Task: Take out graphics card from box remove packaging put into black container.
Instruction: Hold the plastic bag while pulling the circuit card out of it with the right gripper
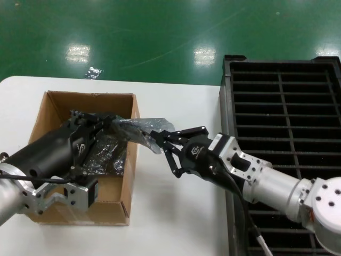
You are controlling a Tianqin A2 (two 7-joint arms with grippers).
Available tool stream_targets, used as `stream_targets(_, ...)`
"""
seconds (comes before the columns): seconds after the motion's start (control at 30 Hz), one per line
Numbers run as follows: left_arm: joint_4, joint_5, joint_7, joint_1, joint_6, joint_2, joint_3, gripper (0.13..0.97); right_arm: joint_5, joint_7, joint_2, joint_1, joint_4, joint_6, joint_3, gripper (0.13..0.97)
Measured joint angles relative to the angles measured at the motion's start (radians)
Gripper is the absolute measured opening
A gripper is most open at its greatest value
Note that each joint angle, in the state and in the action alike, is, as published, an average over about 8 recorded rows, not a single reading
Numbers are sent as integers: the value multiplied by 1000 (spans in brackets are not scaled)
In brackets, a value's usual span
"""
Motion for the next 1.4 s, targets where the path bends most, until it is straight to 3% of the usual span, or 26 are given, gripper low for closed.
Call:
stream_targets(0.3, 0, 0, 0, 0, 0, 0, 0, 139, -107, -40, -64, 61, -109, -191, 47, 133)
stream_targets(0.63, 0, 0, 0, 0, 0, 0, 0, 139, -178, -86, -111, 62, -146, -288, 124, 149)
stream_targets(0.87, 0, 0, 0, 0, 0, 0, 0, 139, -193, -107, -140, 40, -143, -314, 187, 192)
stream_targets(1.13, 0, 0, 0, 0, 0, 0, 0, 139, -205, -117, -179, 8, -143, -309, 237, 313)
stream_targets(1.4, 0, 0, 0, 0, 0, 0, 0, 139, -223, -123, -236, -9, -176, -285, 266, 347)
